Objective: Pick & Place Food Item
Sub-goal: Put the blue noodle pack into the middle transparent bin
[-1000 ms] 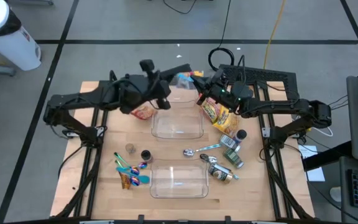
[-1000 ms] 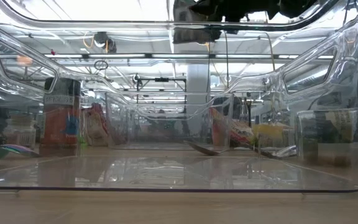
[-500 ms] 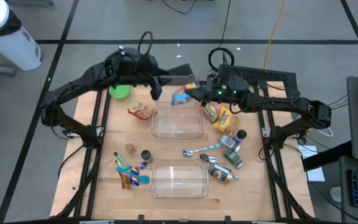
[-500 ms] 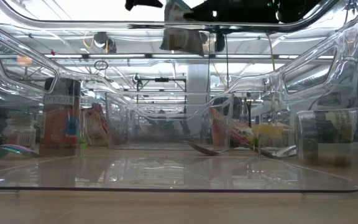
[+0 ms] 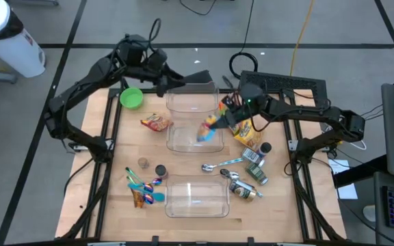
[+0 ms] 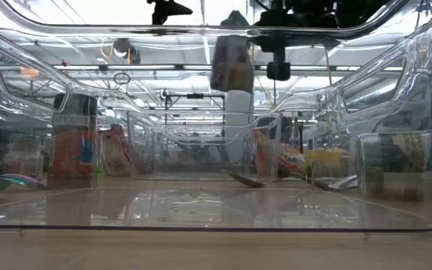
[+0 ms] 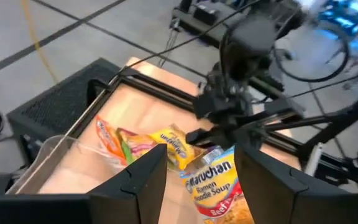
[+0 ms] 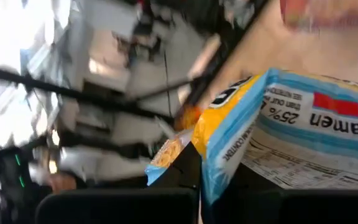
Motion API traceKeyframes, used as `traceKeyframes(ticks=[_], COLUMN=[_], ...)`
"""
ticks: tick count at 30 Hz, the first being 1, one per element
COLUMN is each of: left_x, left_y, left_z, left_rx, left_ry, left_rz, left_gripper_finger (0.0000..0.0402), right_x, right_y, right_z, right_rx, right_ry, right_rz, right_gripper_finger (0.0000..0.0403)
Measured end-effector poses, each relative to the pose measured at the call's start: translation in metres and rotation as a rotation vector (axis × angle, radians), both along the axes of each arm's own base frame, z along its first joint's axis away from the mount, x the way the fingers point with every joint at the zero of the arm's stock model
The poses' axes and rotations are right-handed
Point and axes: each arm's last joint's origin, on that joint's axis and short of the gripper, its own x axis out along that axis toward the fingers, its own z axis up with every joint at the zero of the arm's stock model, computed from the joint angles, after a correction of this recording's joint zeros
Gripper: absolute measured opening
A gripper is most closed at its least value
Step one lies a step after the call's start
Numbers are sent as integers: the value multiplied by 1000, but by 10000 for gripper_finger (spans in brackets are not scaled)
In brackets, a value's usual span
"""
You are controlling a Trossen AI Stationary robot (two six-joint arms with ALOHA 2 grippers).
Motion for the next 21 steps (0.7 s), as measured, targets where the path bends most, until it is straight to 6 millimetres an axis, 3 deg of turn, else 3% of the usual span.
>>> traceKeyframes(ticks=[6,13,21], left_x=[0,5,7], left_y=[5,10,22], left_z=[-15,-55,-87], left_rx=[-48,-82,-146], left_ry=[17,93,-19], left_rz=[-63,-77,-196], left_gripper_finger=[182,182,182], right_x=[-2,-2,7], right_y=[3,3,-8], right_z=[-5,-13,-16], right_rx=[-60,-113,-147], right_ry=[6,33,59], right_rz=[92,112,106], right_gripper_finger=[0,0,0])
